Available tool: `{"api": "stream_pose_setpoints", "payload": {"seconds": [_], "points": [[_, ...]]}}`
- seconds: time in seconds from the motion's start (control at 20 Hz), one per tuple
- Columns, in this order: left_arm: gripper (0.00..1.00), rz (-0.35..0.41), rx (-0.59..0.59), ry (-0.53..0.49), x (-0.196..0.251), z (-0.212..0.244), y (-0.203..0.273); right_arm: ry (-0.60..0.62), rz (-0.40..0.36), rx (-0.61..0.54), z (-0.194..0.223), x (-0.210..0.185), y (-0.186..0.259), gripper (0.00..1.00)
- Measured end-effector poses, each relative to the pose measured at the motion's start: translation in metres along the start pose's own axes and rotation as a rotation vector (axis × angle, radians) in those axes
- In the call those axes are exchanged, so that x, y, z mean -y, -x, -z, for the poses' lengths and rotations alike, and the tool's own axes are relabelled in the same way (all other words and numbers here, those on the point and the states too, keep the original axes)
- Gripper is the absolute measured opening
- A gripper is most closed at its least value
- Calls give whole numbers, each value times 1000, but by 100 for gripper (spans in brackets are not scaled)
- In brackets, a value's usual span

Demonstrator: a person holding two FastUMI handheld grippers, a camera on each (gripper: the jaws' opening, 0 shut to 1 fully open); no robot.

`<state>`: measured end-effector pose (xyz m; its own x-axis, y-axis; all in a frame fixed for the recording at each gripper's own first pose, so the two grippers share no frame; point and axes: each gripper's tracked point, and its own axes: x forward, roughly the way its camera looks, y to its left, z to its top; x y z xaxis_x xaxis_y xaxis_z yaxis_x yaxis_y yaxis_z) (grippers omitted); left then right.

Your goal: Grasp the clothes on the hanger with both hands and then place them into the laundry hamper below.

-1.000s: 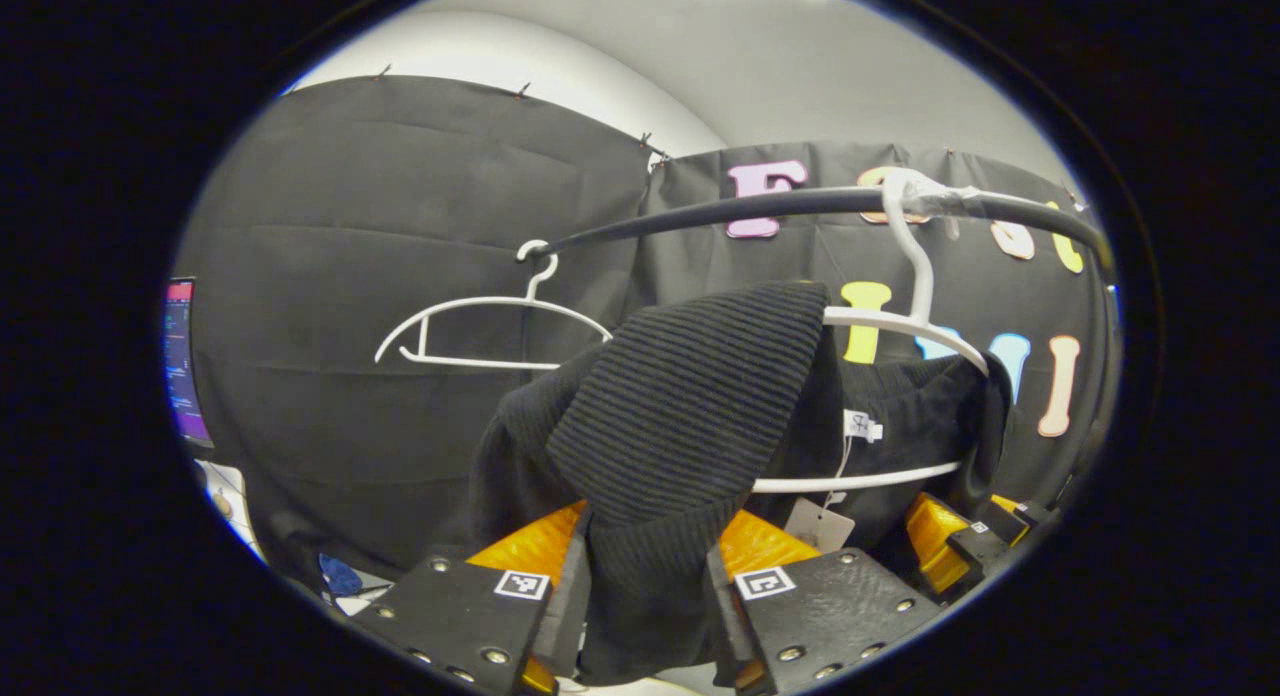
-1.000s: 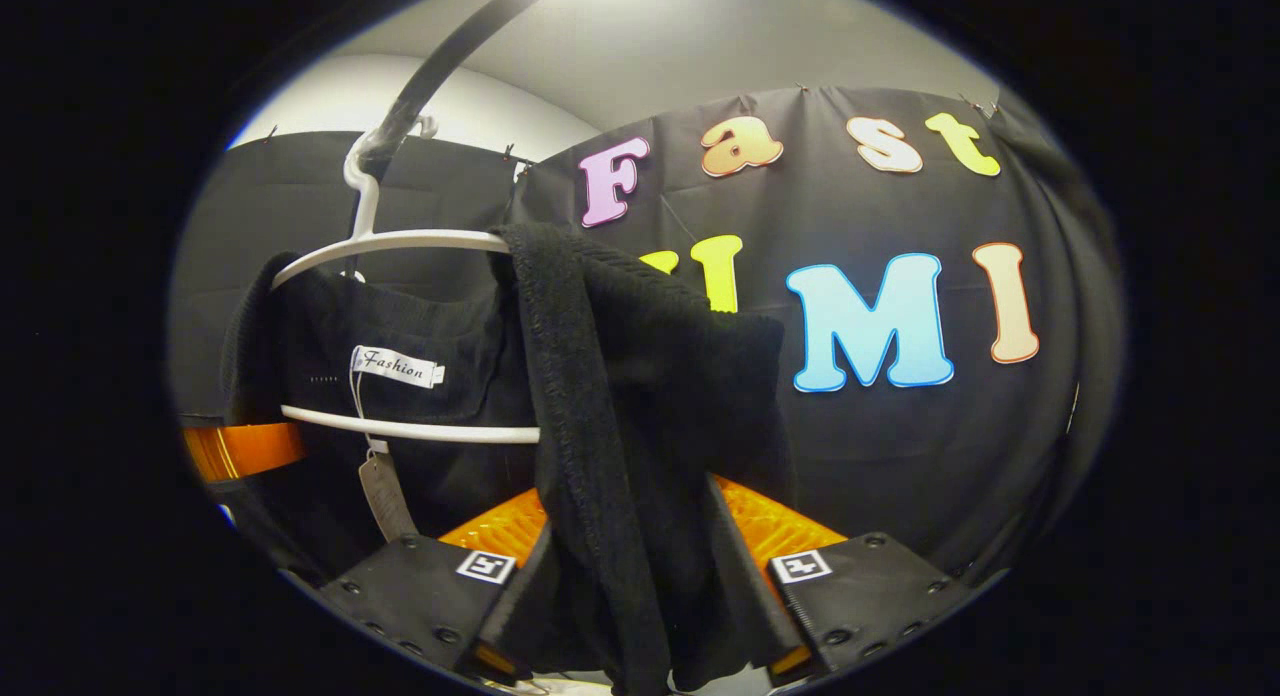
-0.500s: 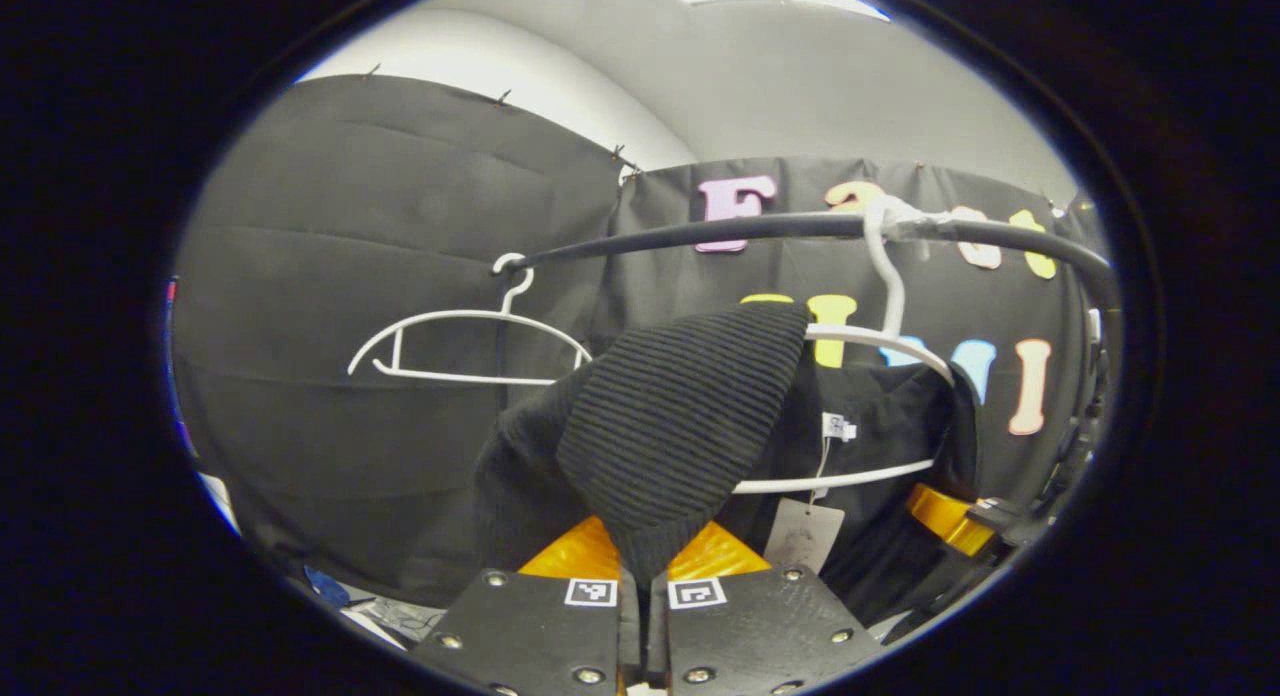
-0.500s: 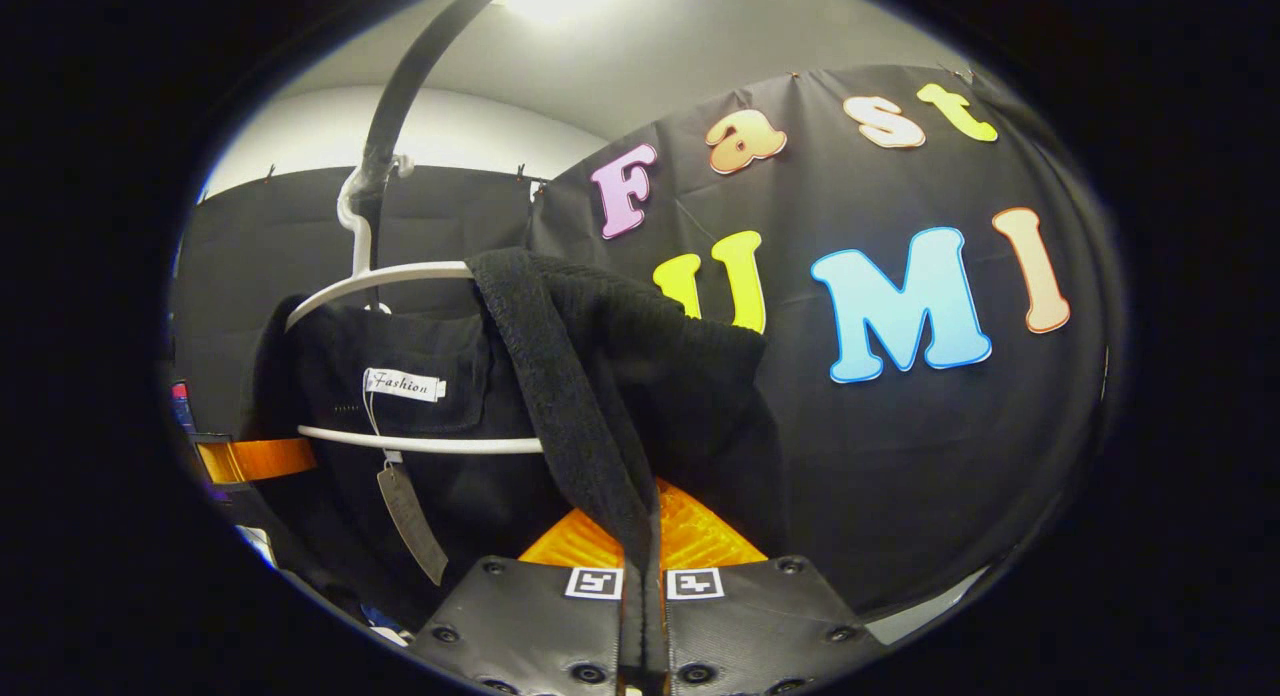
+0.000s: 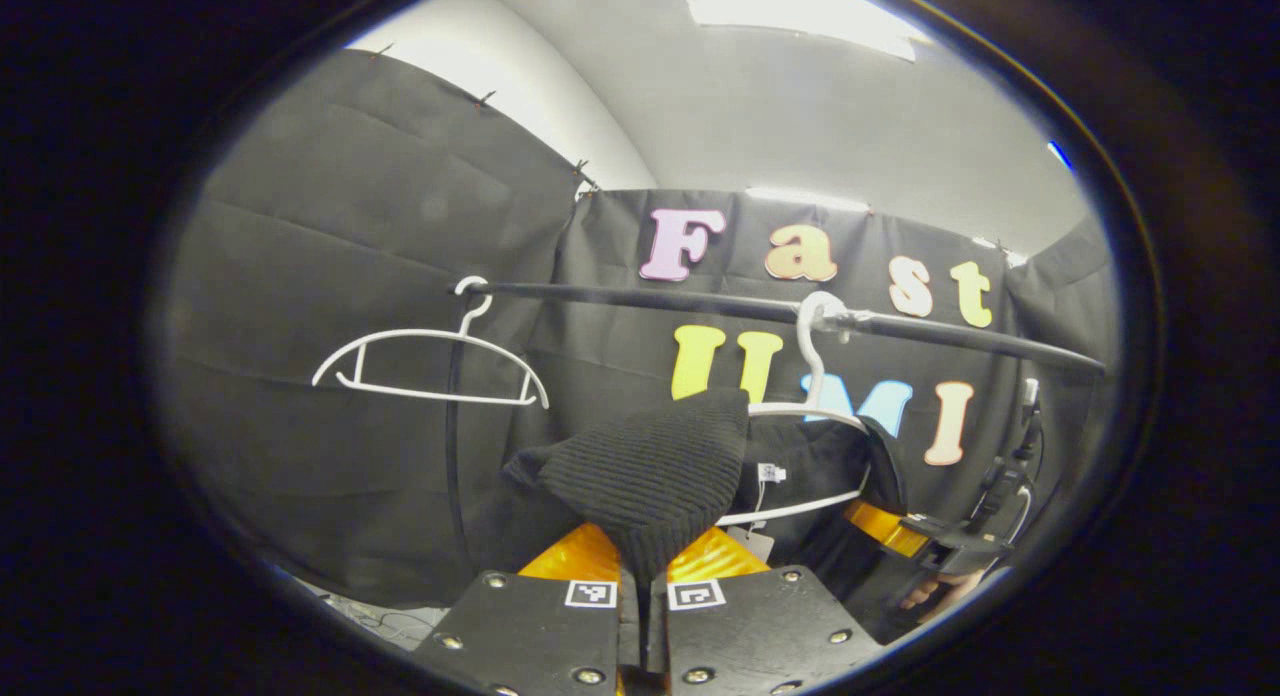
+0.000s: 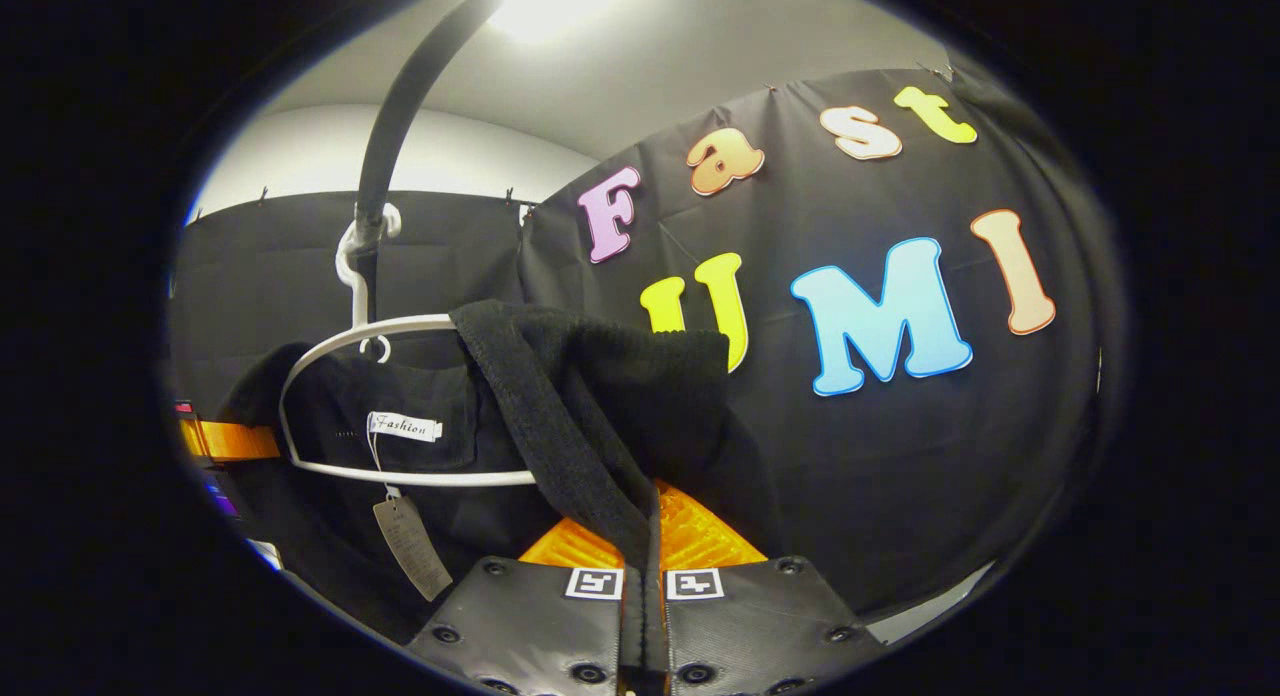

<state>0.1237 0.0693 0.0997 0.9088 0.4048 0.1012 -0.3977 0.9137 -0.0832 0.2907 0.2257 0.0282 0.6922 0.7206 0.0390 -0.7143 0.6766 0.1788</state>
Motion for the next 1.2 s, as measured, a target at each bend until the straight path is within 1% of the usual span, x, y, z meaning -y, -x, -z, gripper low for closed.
{"api": "stream_pose_setpoints", "payload": {"seconds": [0.15,0.4,0.45,0.5,0.6,0.65,0.7,0.8,0.85,0.9,0.95,1.05,1.1,1.15,1.2], "points": [[5,8,25,1,-11,-18,2,5,5,0,-5,7,7,2],[5,-6,42,-83,-35,-44,0,-10,3,26,-25,15,17,2],[5,-3,42,-97,-39,-48,-2,0,7,30,-27,18,17,0],[5,-6,42,-114,-44,-52,-4,5,11,31,-28,18,16,5],[5,-13,41,-145,-57,-59,-6,13,25,47,-33,20,12,0],[5,-10,30,-148,-62,-60,-8,25,36,57,-36,23,11,0],[5,-11,17,-146,-67,-57,-13,29,51,65,-38,28,10,2],[5,-4,8,-147,-77,-54,-17,23,76,71,-38,30,9,2],[5,-6,13,-143,-85,-55,-20,22,92,78,-37,33,7,0],[5,-4,22,-129,-92,-55,-25,22,111,89,-37,37,6,2],[5,-4,28,-107,-98,-54,-29,23,124,105,-36,40,2,2],[5,-5,26,-76,-110,-44,-38,53,150,140,-38,45,-4,2],[5,-3,24,-66,-117,-39,-43,80,167,159,-39,50,-7,0],[5,5,21,-55,-121,-35,-47,102,182,179,-40,54,-11,0],[4,5,12,-46,-126,-28,-51,117,207,202,-42,59,-11,0]]}}
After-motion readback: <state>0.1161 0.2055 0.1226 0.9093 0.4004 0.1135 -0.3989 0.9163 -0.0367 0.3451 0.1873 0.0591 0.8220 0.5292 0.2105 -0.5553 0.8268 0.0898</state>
